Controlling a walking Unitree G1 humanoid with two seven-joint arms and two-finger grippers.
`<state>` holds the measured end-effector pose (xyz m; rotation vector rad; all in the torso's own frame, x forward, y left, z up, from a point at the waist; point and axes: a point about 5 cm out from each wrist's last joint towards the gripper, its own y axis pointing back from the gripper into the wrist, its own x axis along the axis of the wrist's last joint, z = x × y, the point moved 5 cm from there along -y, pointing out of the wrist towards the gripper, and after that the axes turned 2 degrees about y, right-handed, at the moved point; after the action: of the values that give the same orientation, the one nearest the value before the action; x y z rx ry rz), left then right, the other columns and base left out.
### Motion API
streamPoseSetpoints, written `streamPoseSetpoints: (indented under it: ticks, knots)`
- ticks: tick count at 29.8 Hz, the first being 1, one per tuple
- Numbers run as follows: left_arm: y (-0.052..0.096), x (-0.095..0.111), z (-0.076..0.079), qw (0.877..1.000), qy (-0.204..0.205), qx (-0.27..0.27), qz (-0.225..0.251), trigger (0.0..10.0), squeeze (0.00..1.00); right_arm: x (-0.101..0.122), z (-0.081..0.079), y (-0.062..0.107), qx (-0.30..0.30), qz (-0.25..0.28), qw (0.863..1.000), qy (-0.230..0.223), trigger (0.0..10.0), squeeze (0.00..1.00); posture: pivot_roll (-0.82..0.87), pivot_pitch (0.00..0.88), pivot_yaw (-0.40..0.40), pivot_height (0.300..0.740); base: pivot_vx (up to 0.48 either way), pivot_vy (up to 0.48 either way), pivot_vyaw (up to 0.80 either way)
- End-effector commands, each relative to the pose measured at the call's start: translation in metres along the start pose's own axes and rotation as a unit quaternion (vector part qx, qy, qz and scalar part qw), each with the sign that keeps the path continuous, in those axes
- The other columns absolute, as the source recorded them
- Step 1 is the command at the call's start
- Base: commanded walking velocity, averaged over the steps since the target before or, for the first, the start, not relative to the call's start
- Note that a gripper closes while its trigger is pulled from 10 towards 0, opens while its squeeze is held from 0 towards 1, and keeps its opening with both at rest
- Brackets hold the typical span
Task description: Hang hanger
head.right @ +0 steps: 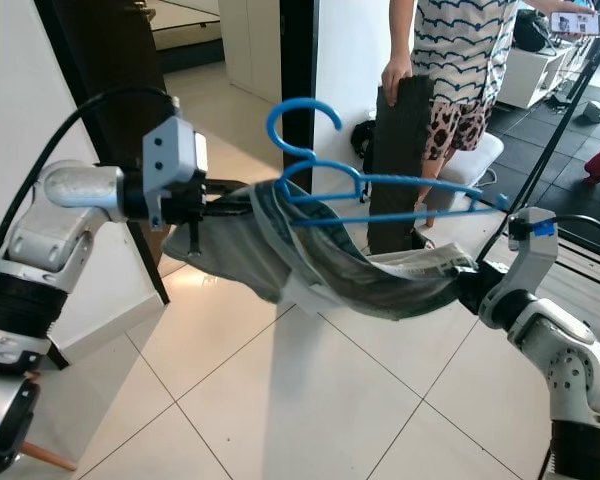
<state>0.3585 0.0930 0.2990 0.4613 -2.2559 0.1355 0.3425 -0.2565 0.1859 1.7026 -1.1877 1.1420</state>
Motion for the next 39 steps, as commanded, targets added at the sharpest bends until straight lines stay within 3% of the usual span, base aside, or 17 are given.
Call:
streamPoseSetpoints:
  ticks: [1, 9, 17, 26, 28, 35, 39]
  knots:
    - [0.003, -0.001, -0.006, 1.000, -0.004, 0.017, -0.001, 10.0, 0.00, 0.006, 0.001, 0.001, 0.003, 0.024, 1.000, -0.013, 0.0, 0.00, -0.03, 0.043, -0.021, 0.740, 0.000, 0.000, 0.00]
    - [0.011, -0.004, -0.014, 0.999, -0.014, 0.044, -0.003, 10.0, 0.00, 0.026, -0.004, 0.005, 0.028, 0.091, 0.995, -0.040, 0.0, 0.00, -0.03, 0.047, -0.025, 0.740, 0.000, 0.000, 0.00]
    - [0.016, 0.003, -0.003, 1.000, -0.005, 0.011, 0.025, 10.0, 0.00, 0.030, 0.001, 0.007, 0.016, 0.114, 0.992, -0.050, 0.0, 0.00, -0.03, 0.049, -0.027, 0.740, 0.000, 0.000, 0.00]
    - [0.007, 0.008, 0.016, 0.997, 0.022, -0.018, 0.067, 10.0, 0.00, 0.026, 0.004, 0.003, 0.004, 0.117, 0.991, -0.060, 0.0, 0.00, -0.02, 0.047, -0.030, 0.740, 0.000, 0.000, 0.00]
    - [0.002, -0.002, 0.028, 0.997, 0.039, -0.024, 0.063, 10.0, 0.00, 0.018, 0.011, -0.001, -0.019, 0.109, 0.992, -0.067, 0.0, 0.00, -0.02, 0.046, -0.031, 0.740, 0.000, 0.000, 0.00]
    - [0.000, -0.014, 0.035, 0.997, 0.046, -0.025, 0.048, 10.0, 0.00, 0.013, 0.014, -0.005, -0.031, 0.103, 0.992, -0.069, 0.0, 0.00, -0.02, 0.044, -0.031, 0.740, 0.000, 0.000, 0.00]
    - [-0.005, -0.032, 0.043, 0.998, 0.062, -0.014, 0.027, 10.0, 0.00, 0.001, 0.016, -0.010, -0.043, 0.085, 0.994, -0.057, 0.0, 0.00, -0.02, 0.040, -0.031, 0.740, 0.000, 0.000, 0.00]
